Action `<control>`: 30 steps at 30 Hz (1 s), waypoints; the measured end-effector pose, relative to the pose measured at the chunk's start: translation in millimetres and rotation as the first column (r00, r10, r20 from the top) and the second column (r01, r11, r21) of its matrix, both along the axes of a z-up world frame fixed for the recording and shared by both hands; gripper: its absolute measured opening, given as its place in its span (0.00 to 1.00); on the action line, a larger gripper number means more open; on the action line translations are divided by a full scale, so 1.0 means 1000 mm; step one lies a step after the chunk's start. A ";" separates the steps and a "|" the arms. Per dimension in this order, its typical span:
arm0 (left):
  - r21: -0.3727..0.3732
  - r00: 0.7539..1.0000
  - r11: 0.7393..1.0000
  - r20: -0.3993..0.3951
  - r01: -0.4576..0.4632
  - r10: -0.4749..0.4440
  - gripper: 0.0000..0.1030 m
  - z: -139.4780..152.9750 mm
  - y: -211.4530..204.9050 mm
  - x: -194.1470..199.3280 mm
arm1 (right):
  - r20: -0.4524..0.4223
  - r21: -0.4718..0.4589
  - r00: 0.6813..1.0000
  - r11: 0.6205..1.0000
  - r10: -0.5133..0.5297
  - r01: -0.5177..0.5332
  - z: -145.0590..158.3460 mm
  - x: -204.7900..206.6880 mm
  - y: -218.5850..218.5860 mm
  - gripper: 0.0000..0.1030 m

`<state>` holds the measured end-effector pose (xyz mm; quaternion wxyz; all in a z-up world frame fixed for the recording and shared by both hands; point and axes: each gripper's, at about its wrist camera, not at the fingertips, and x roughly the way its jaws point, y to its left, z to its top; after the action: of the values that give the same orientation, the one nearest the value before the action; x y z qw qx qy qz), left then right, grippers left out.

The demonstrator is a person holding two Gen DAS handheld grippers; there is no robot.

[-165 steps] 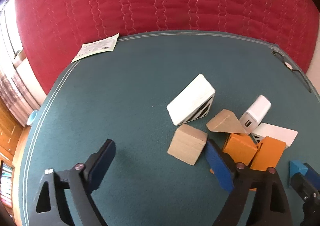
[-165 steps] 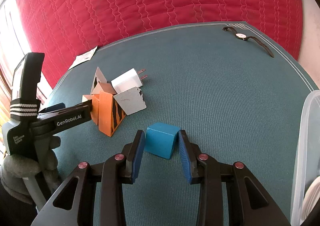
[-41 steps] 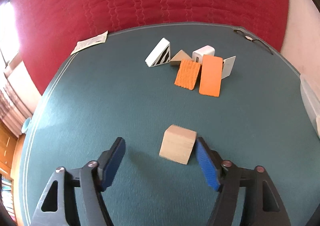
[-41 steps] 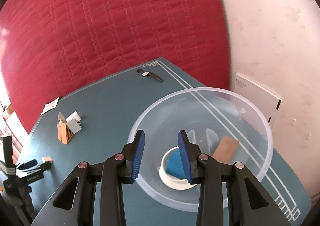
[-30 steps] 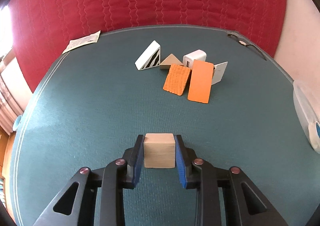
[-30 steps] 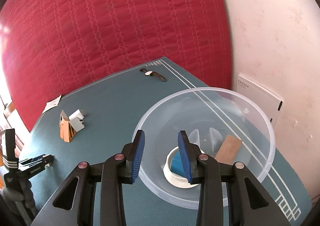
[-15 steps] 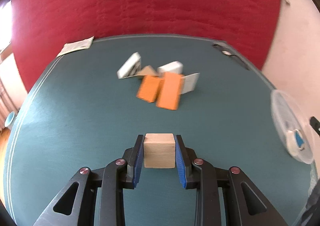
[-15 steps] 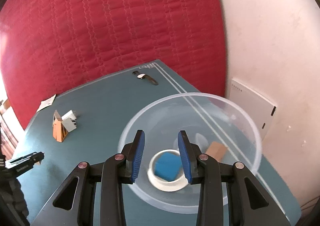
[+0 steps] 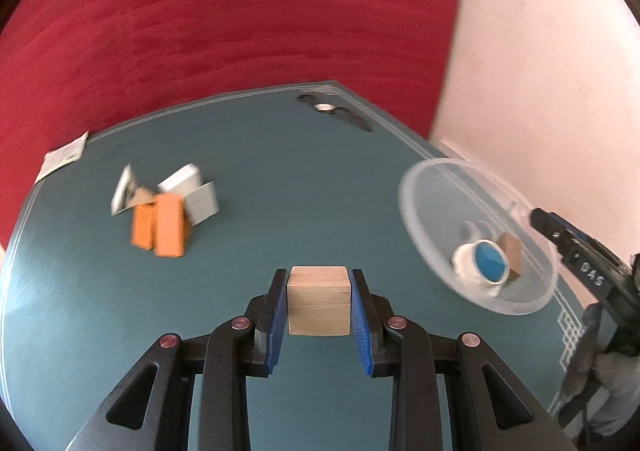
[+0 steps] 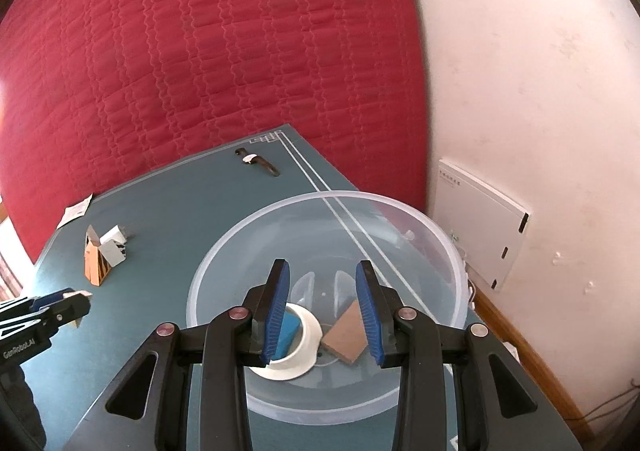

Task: Organize rigid objects
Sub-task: 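Carry the wooden cube into the clear bin and open the left gripper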

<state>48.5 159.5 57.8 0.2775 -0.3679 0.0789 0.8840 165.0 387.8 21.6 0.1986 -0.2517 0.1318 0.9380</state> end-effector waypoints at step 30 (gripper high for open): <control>0.062 0.989 0.988 -0.029 0.144 -0.142 0.83 0.001 0.086 -0.005 | -0.010 -0.073 1.000 0.997 -0.027 0.027 -0.011 0.011 0.025 0.35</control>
<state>43.3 245.0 59.2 0.3509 -0.3414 0.0801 0.8683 176.4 412.5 11.1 0.2012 -0.2520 0.1704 0.9311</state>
